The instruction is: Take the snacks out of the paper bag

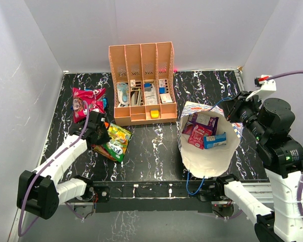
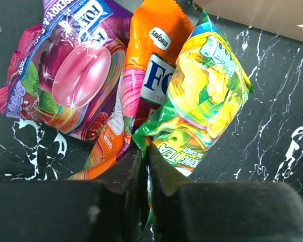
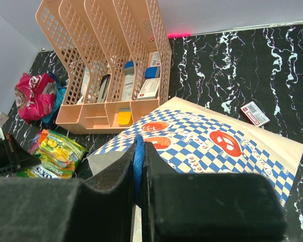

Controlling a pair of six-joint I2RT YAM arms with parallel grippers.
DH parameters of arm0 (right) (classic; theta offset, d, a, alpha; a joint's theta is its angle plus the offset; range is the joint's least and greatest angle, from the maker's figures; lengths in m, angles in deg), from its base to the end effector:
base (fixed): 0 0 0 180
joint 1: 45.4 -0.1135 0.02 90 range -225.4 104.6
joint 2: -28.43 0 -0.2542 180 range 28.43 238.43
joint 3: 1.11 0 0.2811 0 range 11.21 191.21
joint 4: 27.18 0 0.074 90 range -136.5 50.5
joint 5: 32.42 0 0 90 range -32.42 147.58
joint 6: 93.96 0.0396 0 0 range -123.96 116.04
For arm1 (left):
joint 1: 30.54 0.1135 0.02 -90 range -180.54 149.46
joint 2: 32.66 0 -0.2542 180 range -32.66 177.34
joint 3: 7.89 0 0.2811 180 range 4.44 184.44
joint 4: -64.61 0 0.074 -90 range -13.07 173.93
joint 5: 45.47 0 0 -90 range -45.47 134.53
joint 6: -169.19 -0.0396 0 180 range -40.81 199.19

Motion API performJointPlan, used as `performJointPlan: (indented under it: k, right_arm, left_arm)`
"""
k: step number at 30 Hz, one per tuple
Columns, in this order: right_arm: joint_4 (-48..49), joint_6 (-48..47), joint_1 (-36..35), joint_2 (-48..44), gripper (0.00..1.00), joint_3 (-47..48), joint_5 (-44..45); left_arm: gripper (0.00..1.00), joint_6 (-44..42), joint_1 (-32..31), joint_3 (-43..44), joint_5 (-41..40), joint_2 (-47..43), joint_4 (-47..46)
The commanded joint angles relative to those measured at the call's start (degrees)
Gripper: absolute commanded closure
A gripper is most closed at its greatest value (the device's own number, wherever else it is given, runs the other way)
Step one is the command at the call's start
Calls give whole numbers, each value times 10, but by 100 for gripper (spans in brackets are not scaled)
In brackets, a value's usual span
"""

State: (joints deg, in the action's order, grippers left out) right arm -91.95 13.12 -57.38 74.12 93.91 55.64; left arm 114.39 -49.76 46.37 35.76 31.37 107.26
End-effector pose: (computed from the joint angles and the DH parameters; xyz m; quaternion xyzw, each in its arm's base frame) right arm 0.1319 0.0294 0.4784 0.0252 0.7952 0.1650 0.5829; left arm 0.2425 -0.0781 0.2047 -0.1556 0.9313 -0.0825 0.3187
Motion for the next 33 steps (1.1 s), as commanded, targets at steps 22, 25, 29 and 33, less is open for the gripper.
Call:
performJointPlan:
  k: [22,25,29,33]
  right_arm:
    - [42,20,0,-5,92,-4,-36]
    - [44,23,0,-8,92,-9,-36]
    - [44,27,0,-10,92,-5,-37]
    - [44,31,0,-8,92,1,-38]
  left_arm:
    - [27,31,-10,147,336,-62,-170]
    - [27,19,-94,146,365,-48,-267]
    - [27,-90,-266,173,286,-21,-301]
    - [27,-193,-408,189,211,25,-329]
